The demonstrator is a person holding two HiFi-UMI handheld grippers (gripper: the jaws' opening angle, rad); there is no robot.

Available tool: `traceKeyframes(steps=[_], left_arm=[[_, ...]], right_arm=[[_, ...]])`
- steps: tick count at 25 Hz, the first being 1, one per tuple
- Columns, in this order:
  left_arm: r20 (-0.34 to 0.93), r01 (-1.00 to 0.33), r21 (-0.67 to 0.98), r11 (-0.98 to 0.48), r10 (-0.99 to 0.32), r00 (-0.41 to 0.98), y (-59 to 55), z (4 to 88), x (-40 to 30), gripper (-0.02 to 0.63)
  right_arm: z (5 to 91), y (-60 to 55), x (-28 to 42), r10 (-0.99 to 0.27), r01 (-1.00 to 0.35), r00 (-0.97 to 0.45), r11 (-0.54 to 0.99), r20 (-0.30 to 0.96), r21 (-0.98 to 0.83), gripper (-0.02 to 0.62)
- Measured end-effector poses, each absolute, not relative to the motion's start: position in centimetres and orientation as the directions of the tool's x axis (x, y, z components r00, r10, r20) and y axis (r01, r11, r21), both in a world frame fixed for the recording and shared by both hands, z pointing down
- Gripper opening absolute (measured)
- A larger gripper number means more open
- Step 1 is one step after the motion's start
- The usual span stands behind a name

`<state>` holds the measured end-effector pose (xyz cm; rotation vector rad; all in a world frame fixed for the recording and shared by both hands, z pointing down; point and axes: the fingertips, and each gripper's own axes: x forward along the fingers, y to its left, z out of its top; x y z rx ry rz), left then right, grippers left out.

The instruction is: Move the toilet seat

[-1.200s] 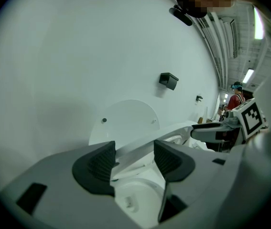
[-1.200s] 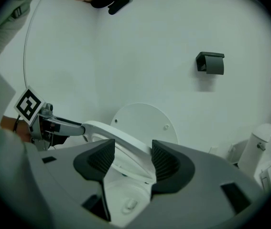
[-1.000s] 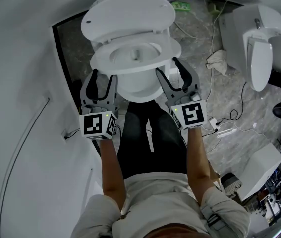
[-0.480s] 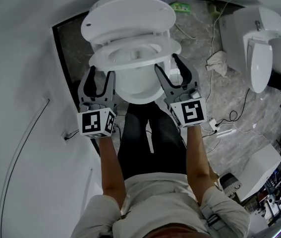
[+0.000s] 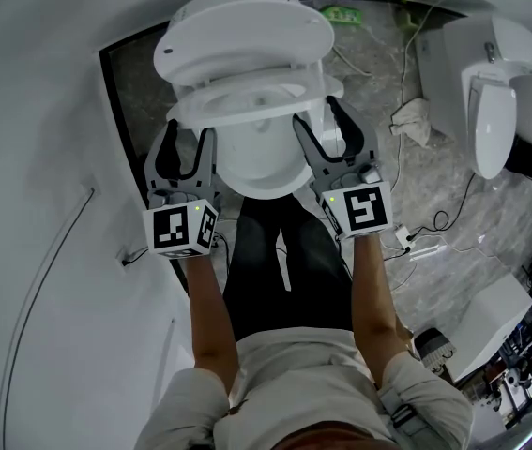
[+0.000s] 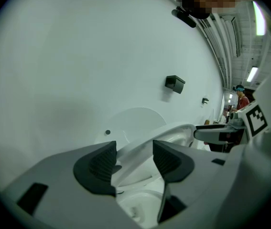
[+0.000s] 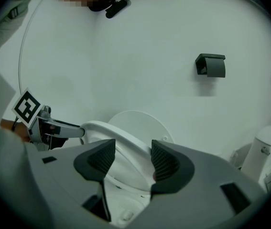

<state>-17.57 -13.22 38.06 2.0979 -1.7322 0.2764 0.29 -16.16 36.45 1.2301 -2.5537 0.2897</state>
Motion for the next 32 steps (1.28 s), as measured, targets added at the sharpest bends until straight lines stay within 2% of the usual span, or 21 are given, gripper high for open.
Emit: traceKeyframes(steps=[32], left_arm=[[0.365,-0.981,0.161,-0.107,-0.917,0.160,-17.2,37.9,-18.7,0.258]], right_arm=[[36.1,-20.1,-0.8,-0.734,-0.778,-0.601,0.628,0.317,-0.023,0.252]])
